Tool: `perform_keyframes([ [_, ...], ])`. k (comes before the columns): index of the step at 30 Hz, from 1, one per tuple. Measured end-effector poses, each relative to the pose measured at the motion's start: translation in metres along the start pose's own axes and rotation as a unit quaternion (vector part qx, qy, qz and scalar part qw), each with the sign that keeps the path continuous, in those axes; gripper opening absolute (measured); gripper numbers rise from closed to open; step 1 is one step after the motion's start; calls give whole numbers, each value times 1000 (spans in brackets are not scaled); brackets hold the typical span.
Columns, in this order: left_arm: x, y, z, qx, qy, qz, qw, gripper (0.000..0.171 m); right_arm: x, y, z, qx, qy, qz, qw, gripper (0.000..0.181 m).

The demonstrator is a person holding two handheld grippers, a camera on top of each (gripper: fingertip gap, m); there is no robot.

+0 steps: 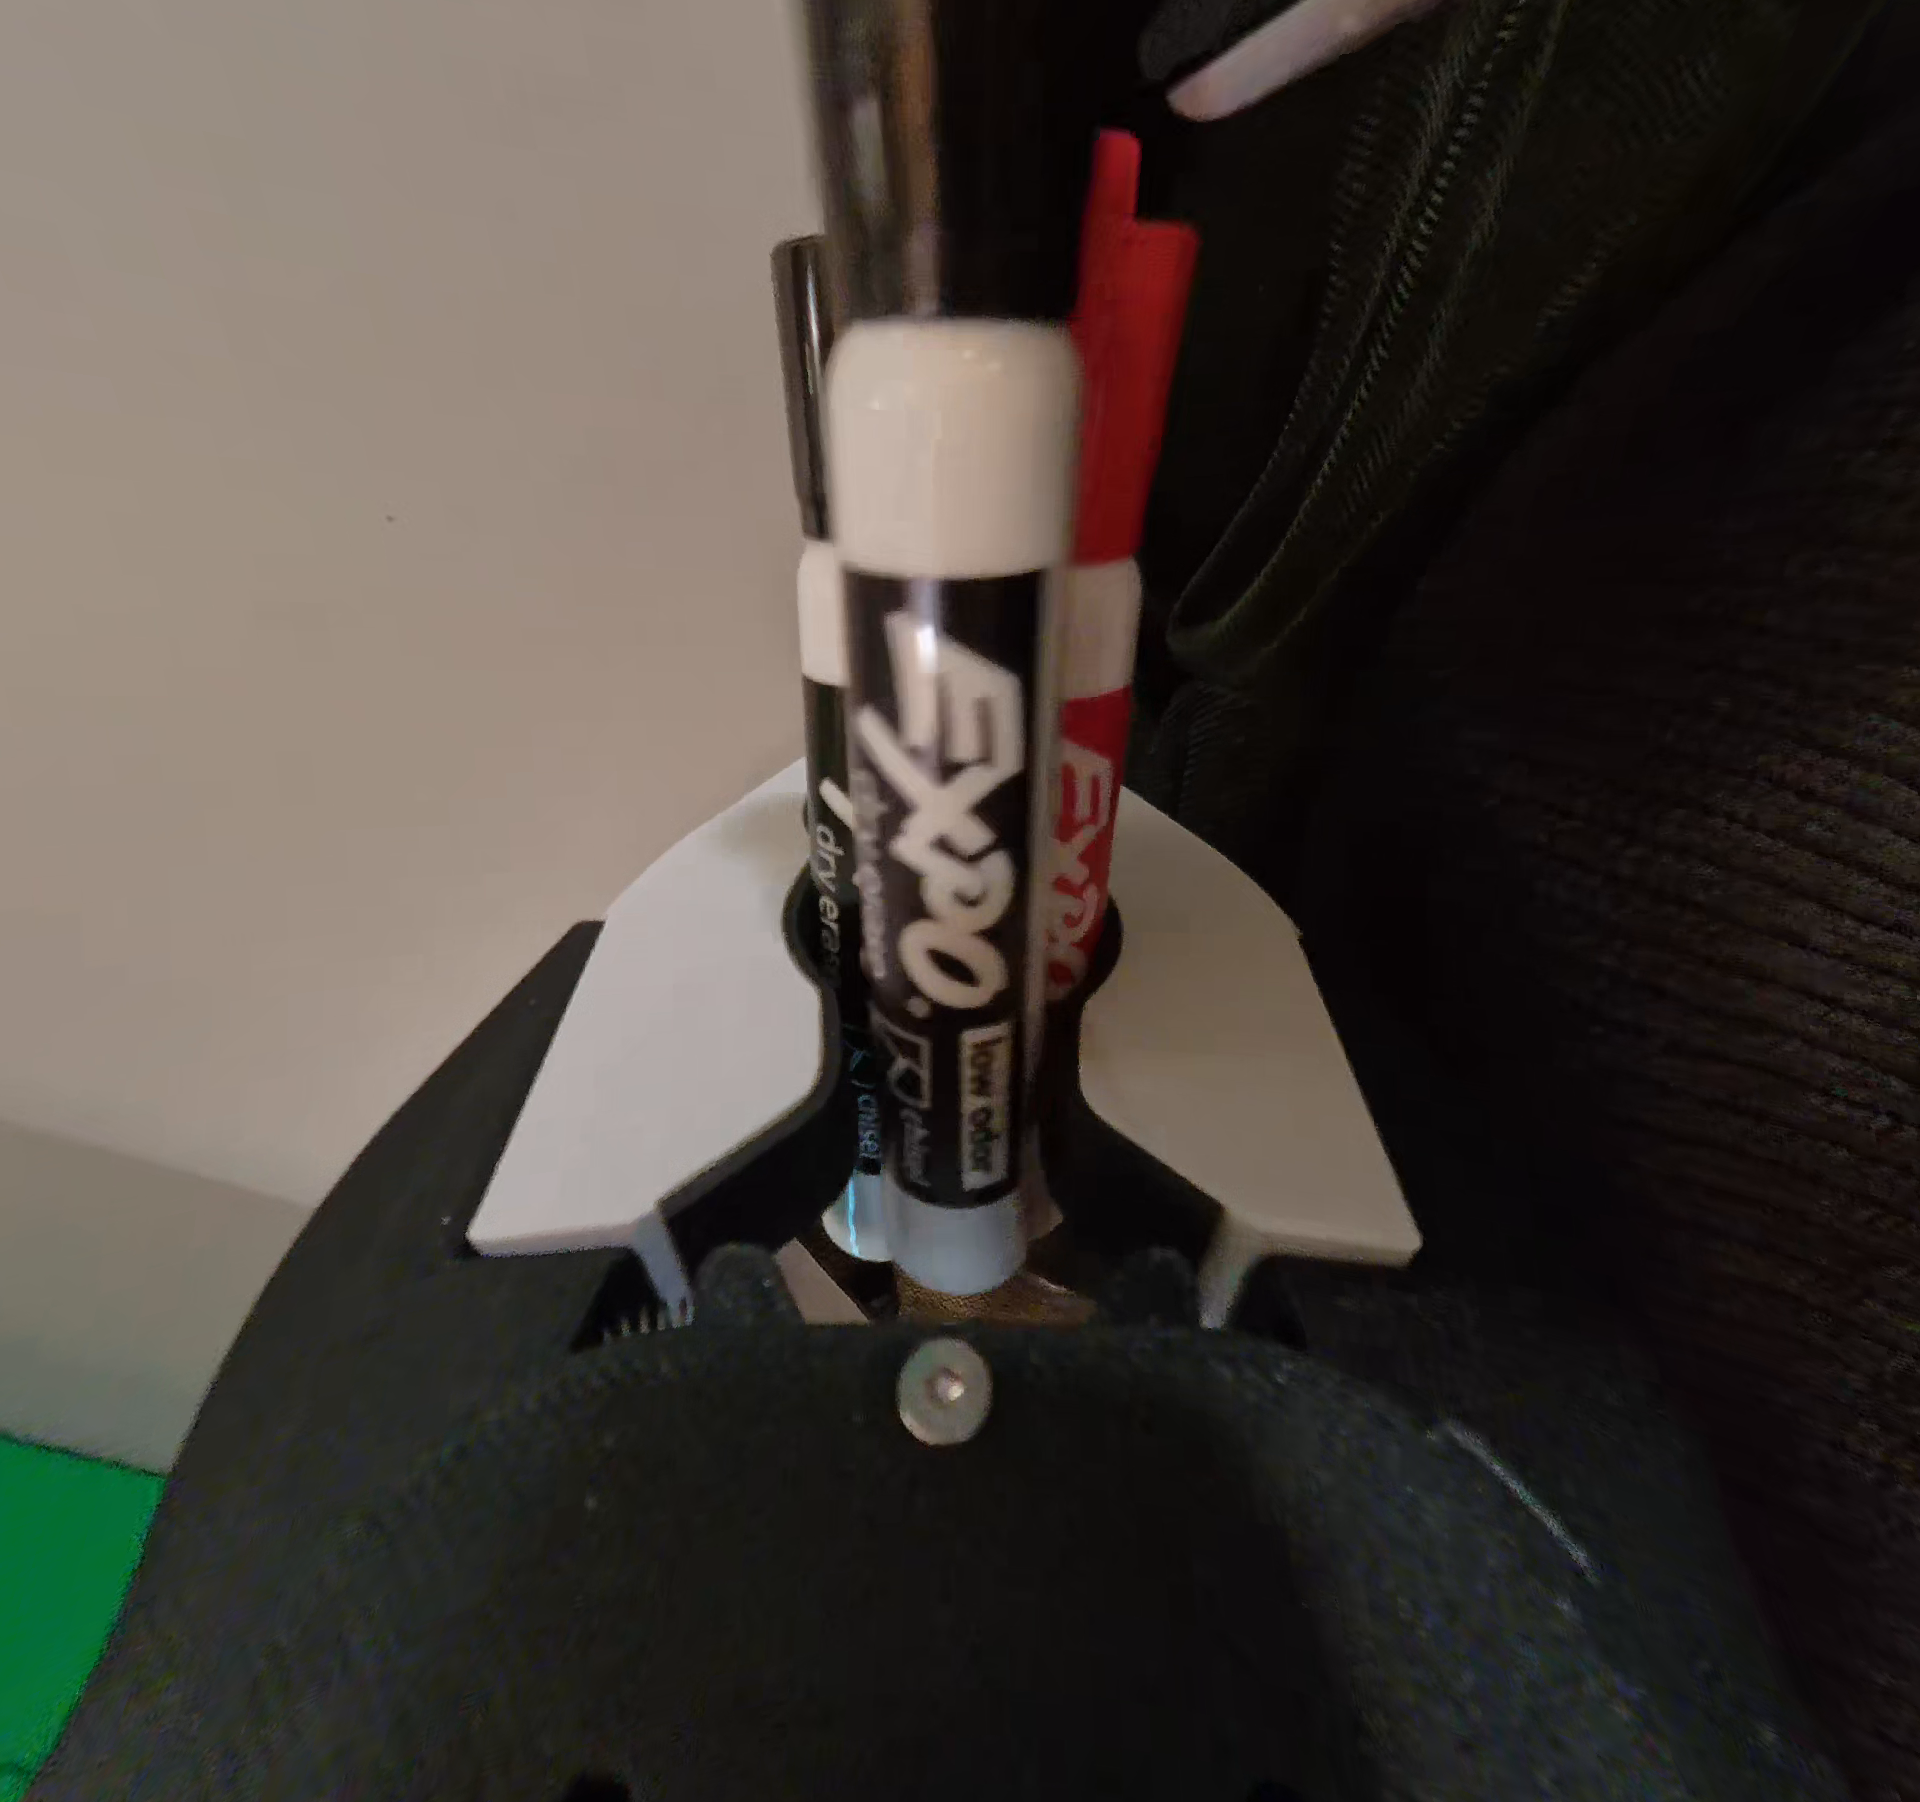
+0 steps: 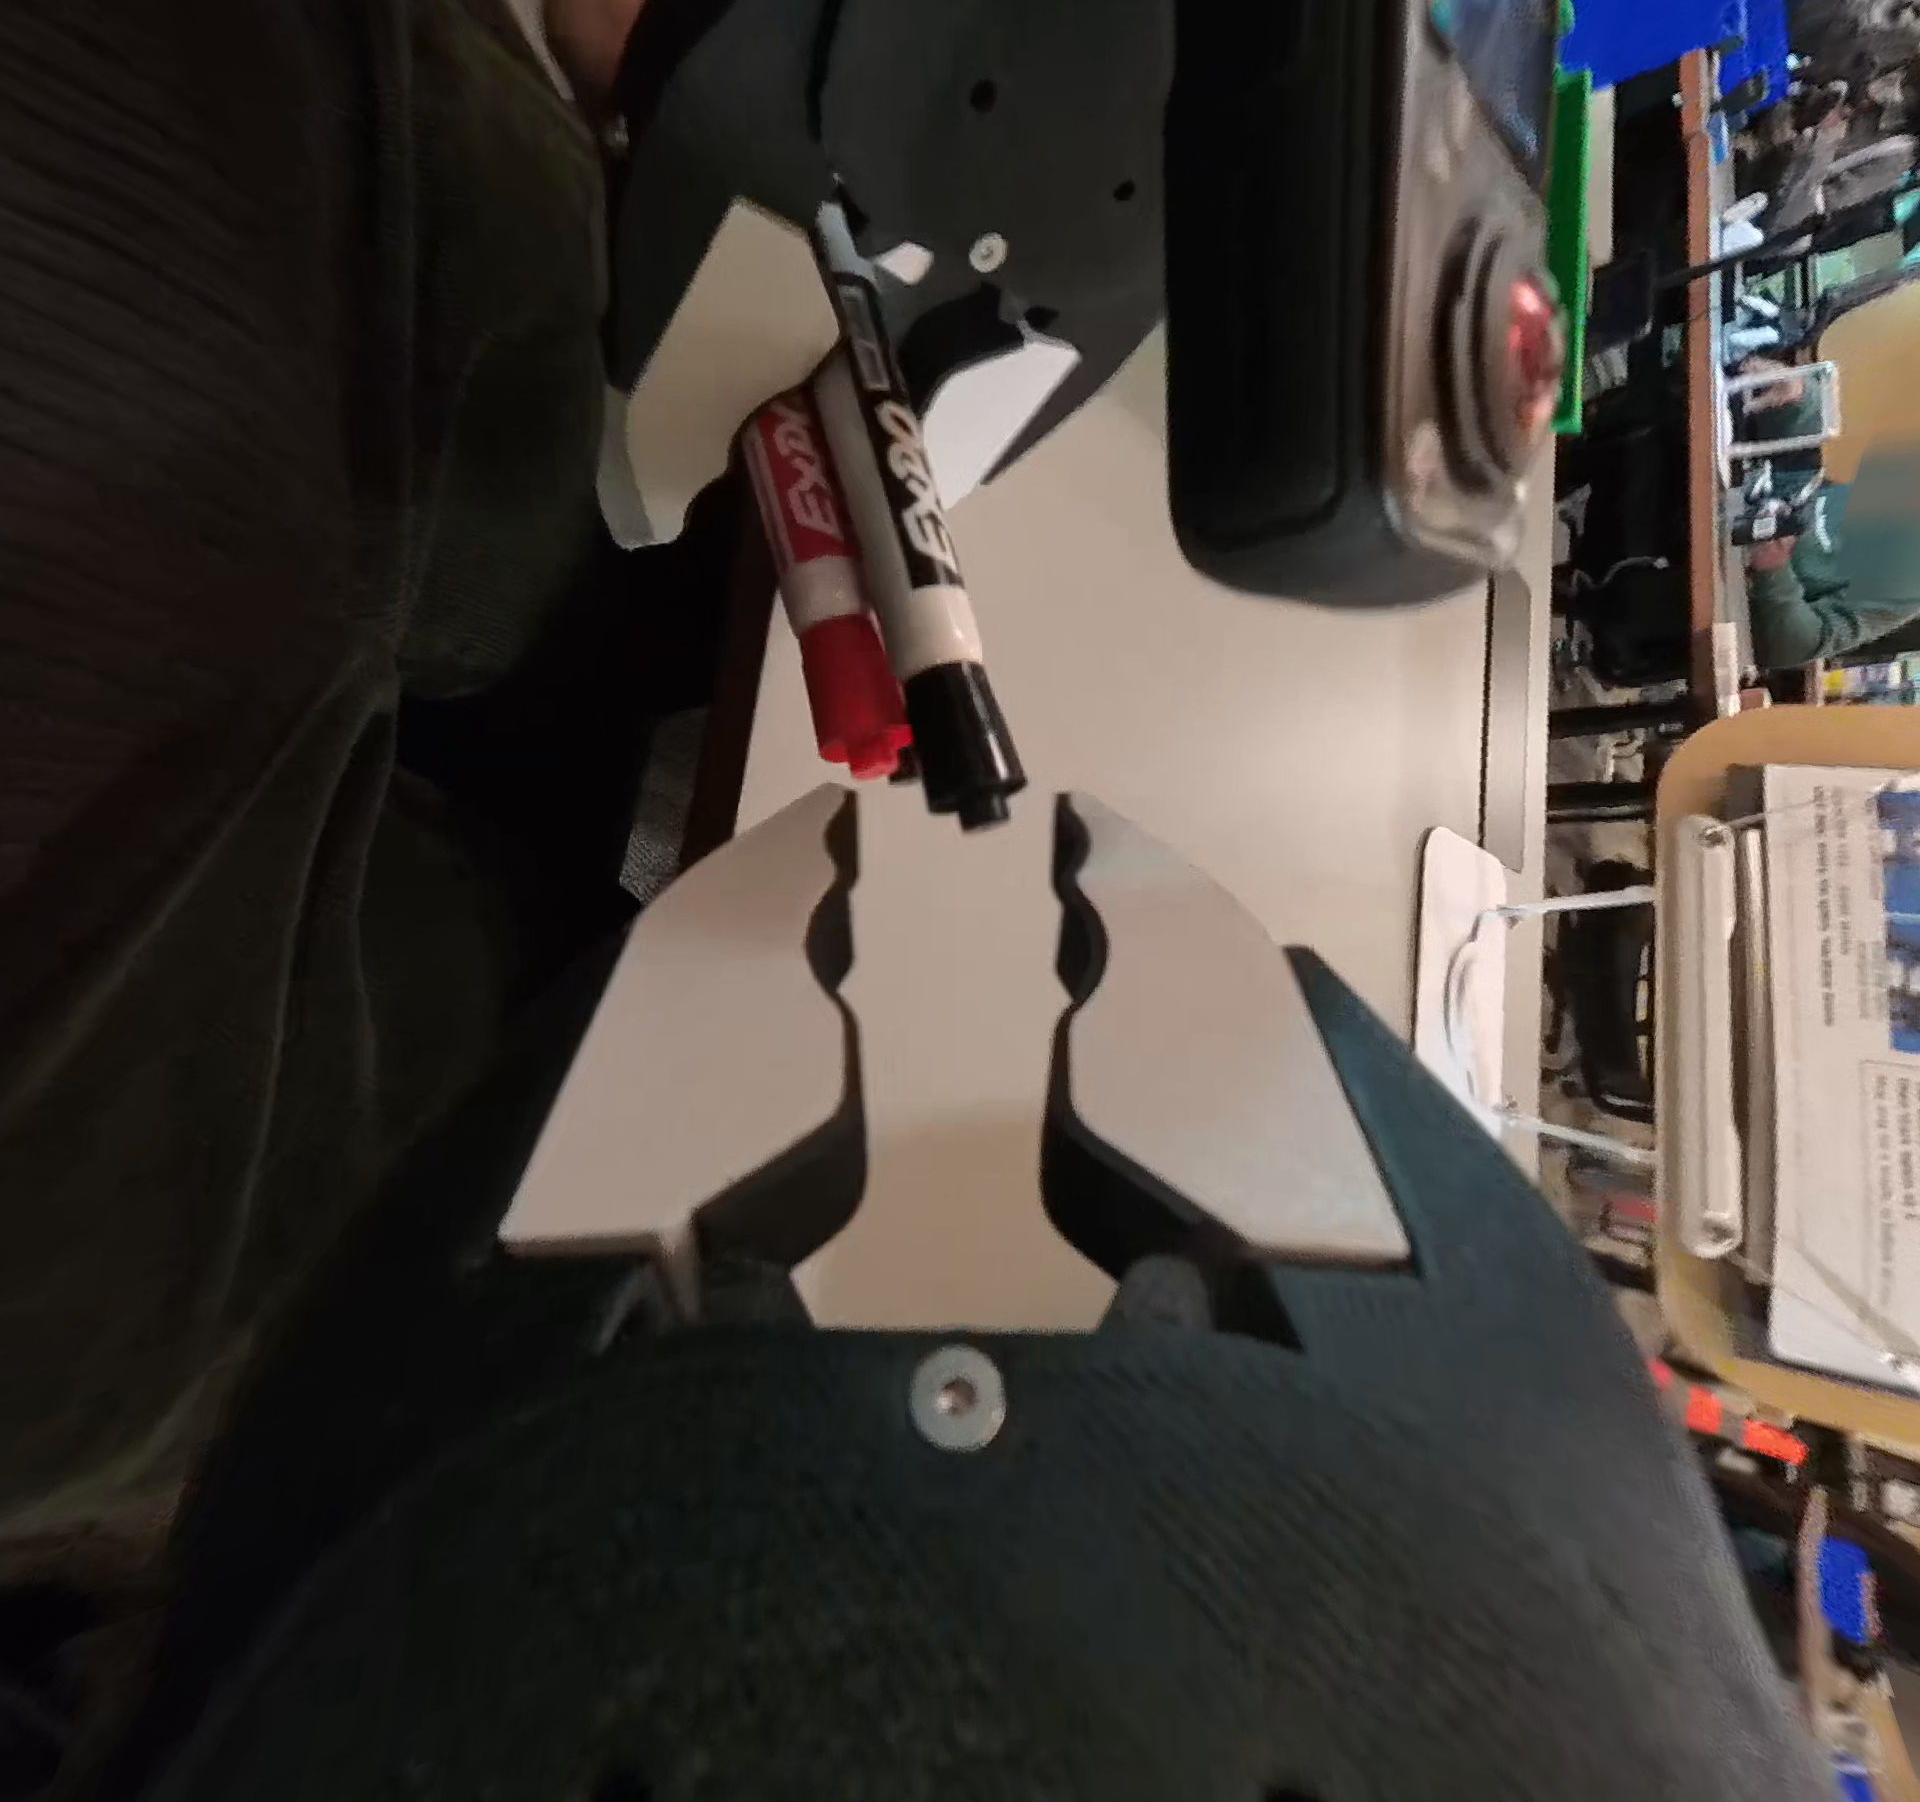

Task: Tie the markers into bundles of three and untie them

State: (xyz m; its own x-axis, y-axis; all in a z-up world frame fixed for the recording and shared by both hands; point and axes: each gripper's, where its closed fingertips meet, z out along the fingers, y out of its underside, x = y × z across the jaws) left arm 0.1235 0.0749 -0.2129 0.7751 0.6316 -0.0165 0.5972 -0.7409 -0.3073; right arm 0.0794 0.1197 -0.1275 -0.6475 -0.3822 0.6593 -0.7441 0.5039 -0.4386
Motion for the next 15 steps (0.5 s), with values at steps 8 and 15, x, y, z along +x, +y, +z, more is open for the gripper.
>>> perform_keyframes([
  [8,-48,3,-13,-12,-44,-9,999,44,43,20,-1,102,9,267,958,52],
  [15,-88,9,-19,-105,18,19,994,43,75,40,3,218,-14,546,809,40],
])
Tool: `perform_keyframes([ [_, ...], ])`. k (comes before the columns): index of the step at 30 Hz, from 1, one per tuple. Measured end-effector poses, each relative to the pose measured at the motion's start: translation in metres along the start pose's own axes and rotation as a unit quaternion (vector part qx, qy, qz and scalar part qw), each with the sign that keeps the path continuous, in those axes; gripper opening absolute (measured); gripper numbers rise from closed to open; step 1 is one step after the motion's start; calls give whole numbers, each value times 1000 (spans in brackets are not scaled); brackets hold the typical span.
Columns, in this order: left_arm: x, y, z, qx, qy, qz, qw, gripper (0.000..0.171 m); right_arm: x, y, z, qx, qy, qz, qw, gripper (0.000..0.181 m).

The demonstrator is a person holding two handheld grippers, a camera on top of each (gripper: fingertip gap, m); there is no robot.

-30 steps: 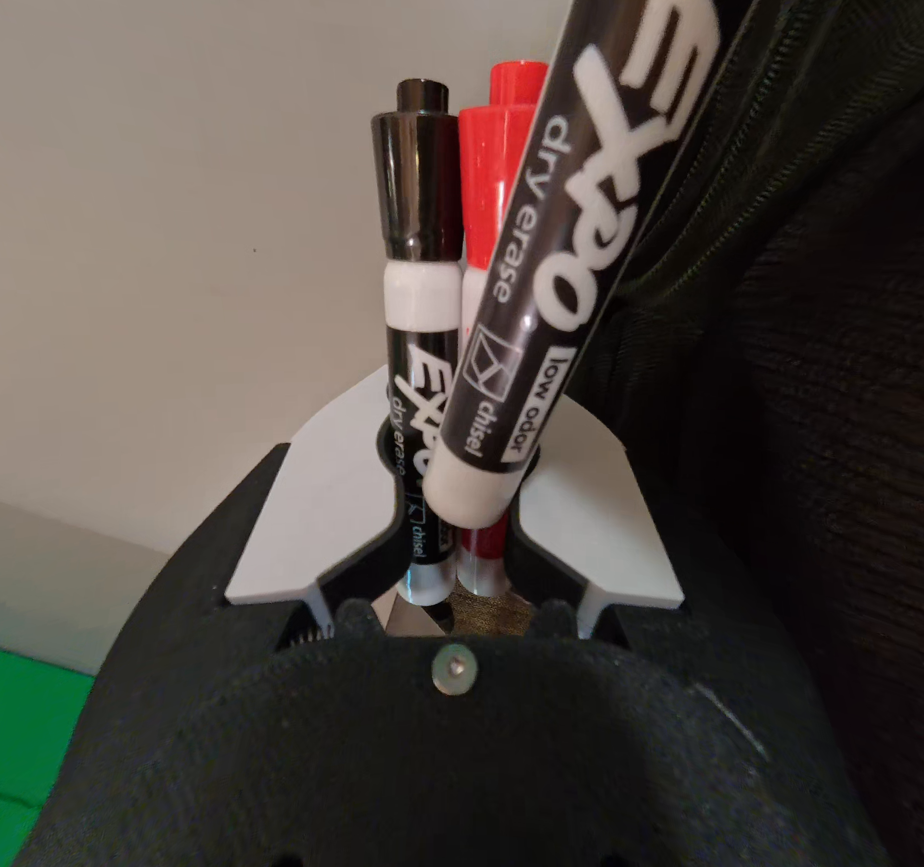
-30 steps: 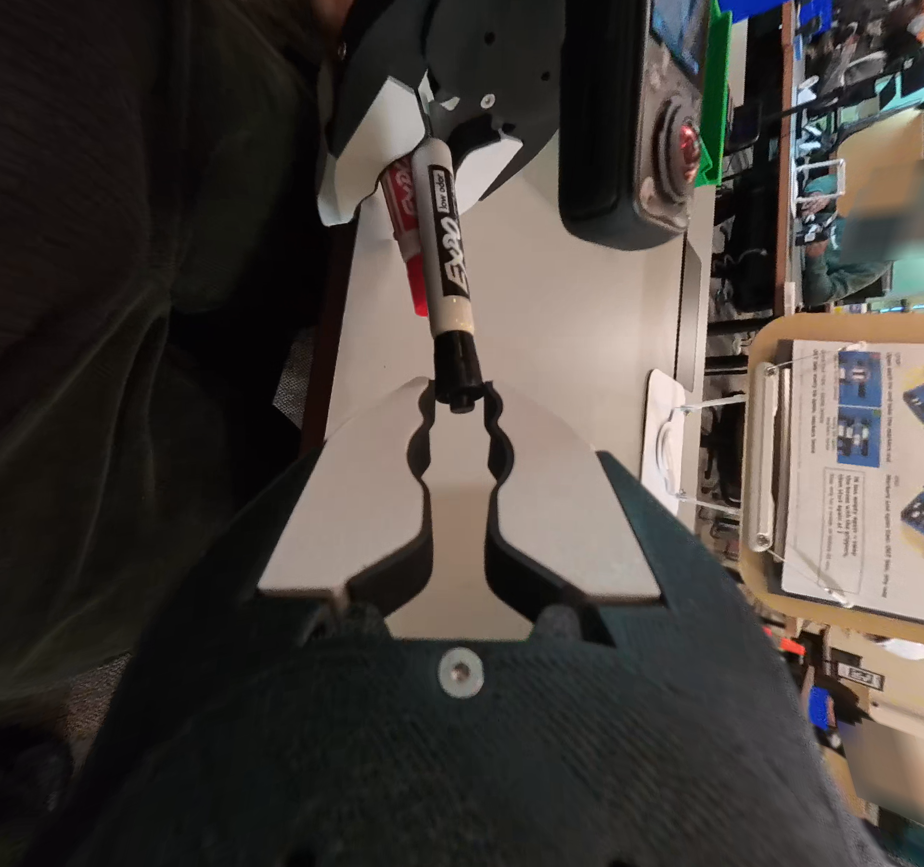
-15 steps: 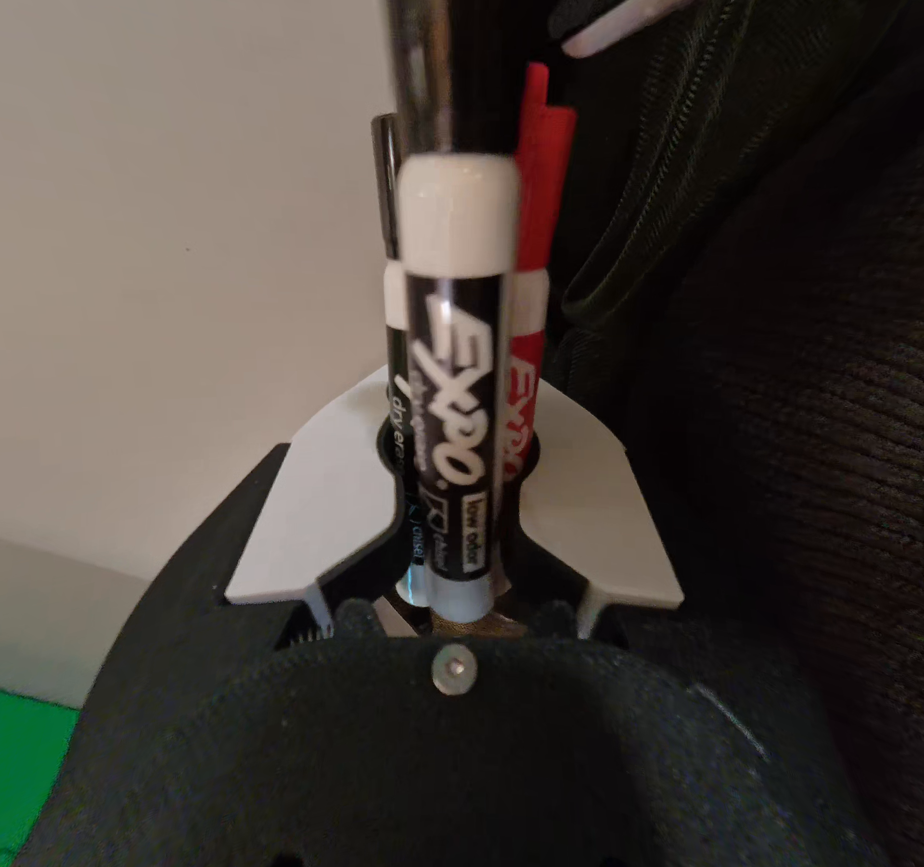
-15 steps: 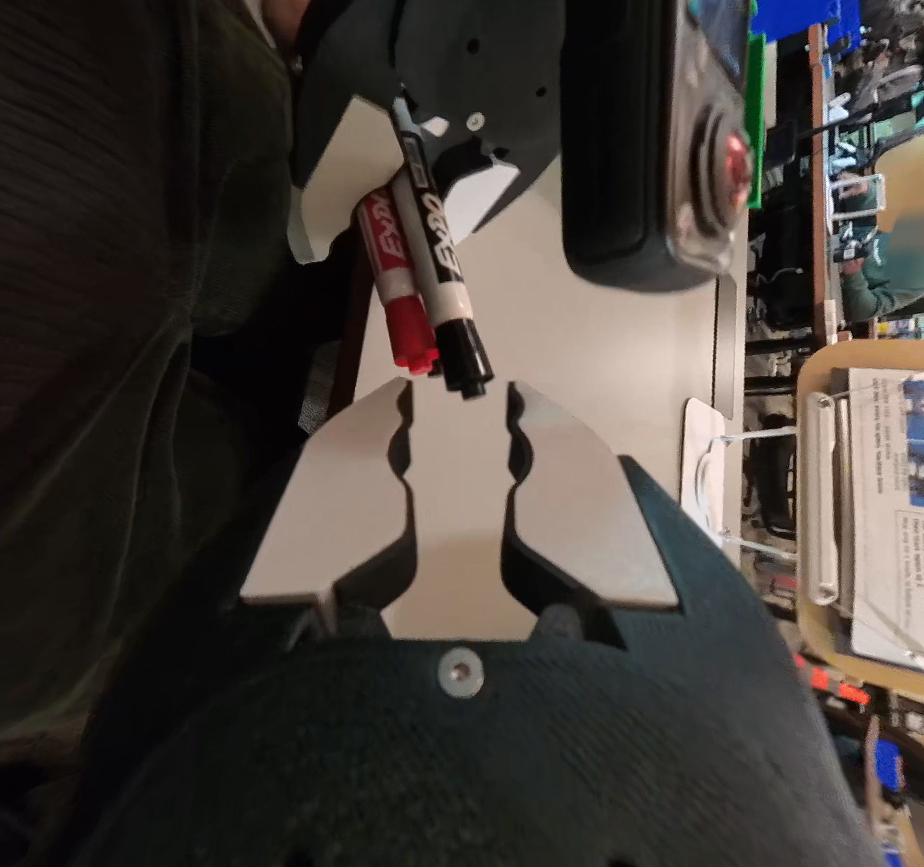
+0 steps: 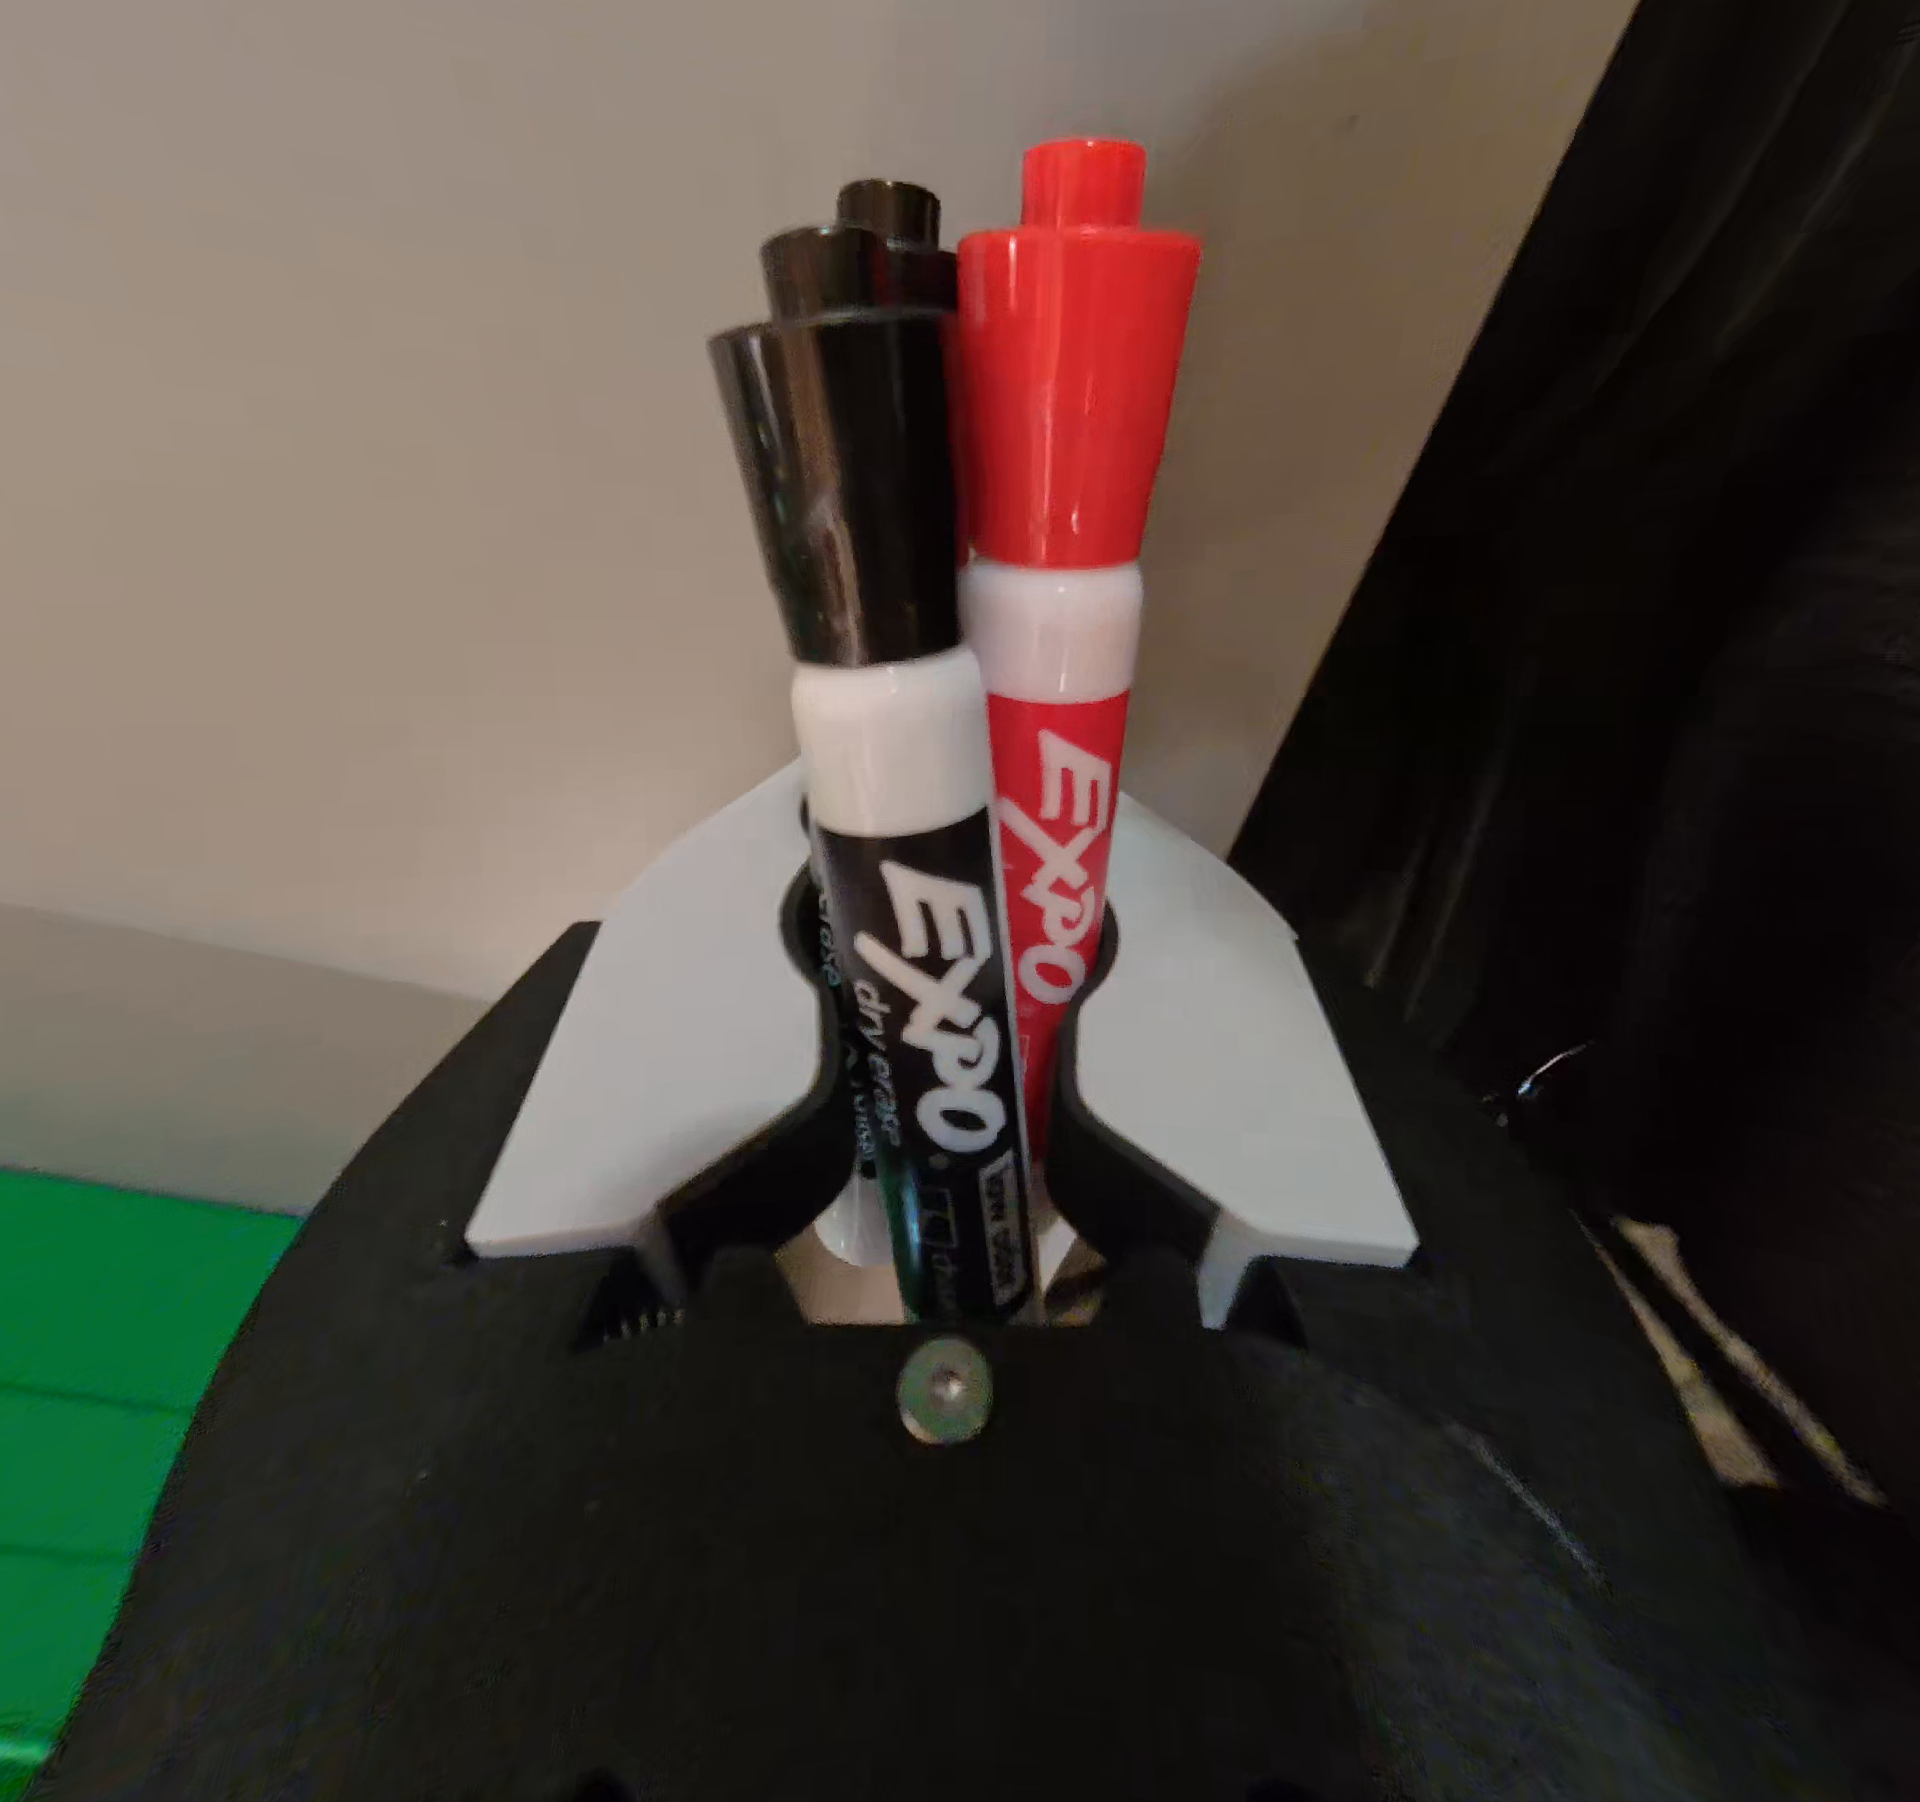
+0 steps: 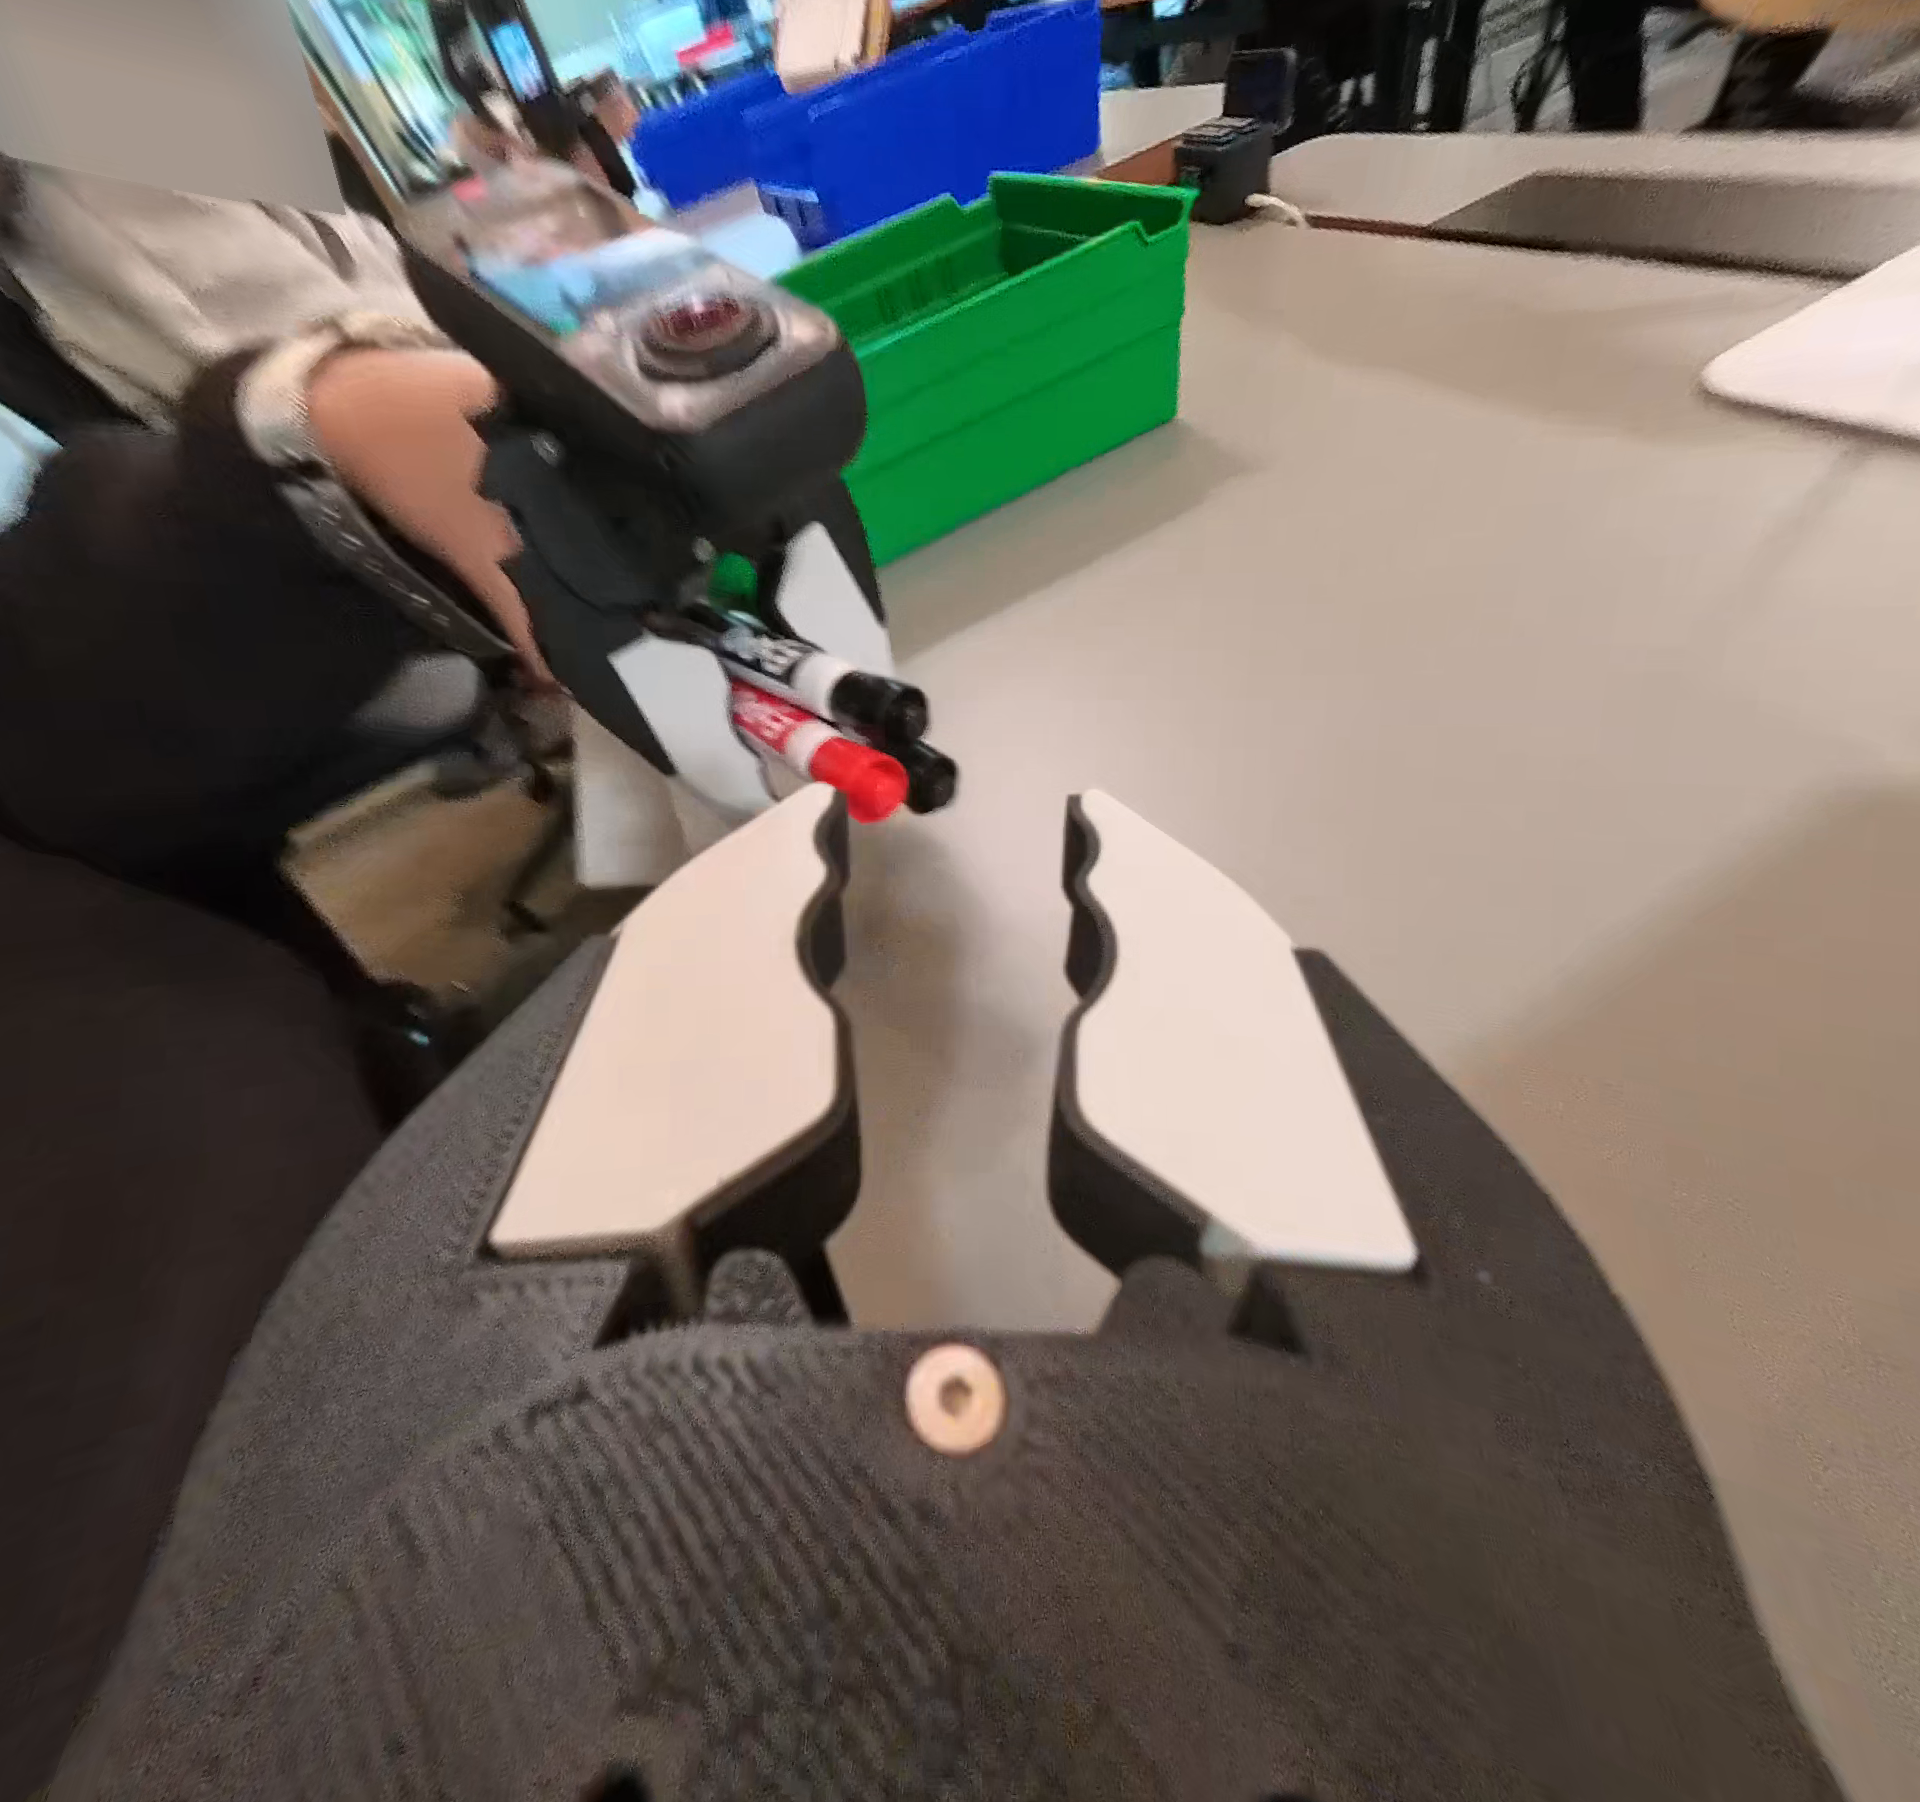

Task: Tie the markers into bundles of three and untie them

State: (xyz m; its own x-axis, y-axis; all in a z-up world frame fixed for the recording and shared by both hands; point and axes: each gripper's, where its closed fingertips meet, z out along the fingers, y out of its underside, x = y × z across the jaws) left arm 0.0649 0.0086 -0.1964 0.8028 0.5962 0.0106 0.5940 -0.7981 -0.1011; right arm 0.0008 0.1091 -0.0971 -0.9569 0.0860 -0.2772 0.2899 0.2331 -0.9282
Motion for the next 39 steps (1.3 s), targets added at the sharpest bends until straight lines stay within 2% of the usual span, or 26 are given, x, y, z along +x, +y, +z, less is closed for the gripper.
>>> perform_keyframes([
  [2,-7,7,2,-43,0,17,999,44,1,0,3,7,-11,34,999,40],
  [4,-12,7,4,-61,-1,32,998,44,8,3,6,9,9,37,999,39],
  [7,-12,-12,6,-13,20,41,999,43,22,6,8,10,59,34,998,37],
  [9,-13,-13,8,-8,24,43,999,43,30,2,7,31,80,67,994,37],
  [12,-14,-7,11,-12,14,52,998,43,32,-5,3,72,63,140,986,37],
  [15,-11,-5,10,9,9,64,998,44,30,-8,2,92,47,168,980,35],
  [21,-9,-2,13,16,-10,77,997,44,30,10,14,29,78,103,991,28],
  [27,-6,-7,16,20,-6,84,996,44,22,16,19,7,61,100,993,23],
  [32,-6,-6,16,17,-2,80,997,44,26,23,15,-14,72,76,994,26],
  [36,-3,-1,15,12,3,70,997,44,35,24,9,-27,93,47,994,29],
  [39,7,6,12,18,15,59,998,44,51,14,13,-26,117,13,993,30],
])
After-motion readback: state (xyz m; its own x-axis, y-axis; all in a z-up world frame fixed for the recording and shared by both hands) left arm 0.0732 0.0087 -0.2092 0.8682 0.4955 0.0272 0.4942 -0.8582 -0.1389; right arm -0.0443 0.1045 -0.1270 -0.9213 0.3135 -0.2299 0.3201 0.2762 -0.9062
